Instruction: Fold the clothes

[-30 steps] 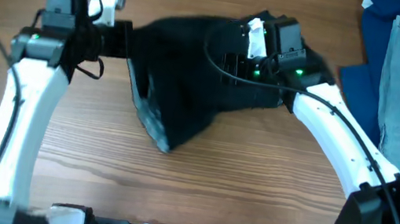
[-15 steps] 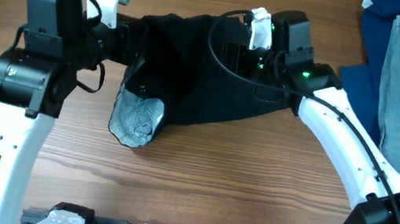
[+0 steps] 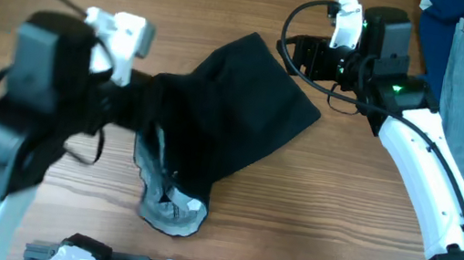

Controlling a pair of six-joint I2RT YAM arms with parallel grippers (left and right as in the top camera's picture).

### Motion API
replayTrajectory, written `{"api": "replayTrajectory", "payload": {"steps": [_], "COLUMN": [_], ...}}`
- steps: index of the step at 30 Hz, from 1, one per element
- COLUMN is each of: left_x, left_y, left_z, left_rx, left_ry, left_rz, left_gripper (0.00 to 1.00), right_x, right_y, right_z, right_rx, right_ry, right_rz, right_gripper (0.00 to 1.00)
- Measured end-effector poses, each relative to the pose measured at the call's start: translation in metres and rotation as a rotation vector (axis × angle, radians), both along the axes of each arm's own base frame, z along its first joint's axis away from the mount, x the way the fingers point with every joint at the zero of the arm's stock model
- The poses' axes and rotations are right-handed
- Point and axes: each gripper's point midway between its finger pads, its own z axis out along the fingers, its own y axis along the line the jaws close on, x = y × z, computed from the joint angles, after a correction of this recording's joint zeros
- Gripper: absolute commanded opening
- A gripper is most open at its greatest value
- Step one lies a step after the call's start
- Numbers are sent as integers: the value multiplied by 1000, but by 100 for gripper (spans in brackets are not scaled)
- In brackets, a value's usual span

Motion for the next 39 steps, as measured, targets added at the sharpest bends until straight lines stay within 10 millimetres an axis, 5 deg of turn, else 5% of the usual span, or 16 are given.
{"api": "replayTrajectory", "payload": {"steps": [3,9,19,25,32,35,39], "left_x": [16,44,59,63,66,67,69], "left_y": [-2,-7,5,8,9,9,9], "left_z": [-32,-83,-88,-87,-85,-85,-89], "left_rx": [47,111,159,161,156,156,160], "left_ry": [120,279,262,249,240,237,248], "left_rz": [8,19,112,143,166,170,169], "left_gripper": [4,4,4,4,4,4,4], "right_x": [9,48,85,95,86,78,72], "right_y": [0,6,14,20,44,61,69], "right_z": [-13,-73,-176,-190,-207,-208,-210], "right_rx": [-23,-66,-108,-95,-99,-99,-102], "right_ry": [-2,-1,-1,-42,-30,-27,-13], "right_rz": [2,9,32,37,87,120,137], "right_gripper": [86,85,84,80,74,62,34]}}
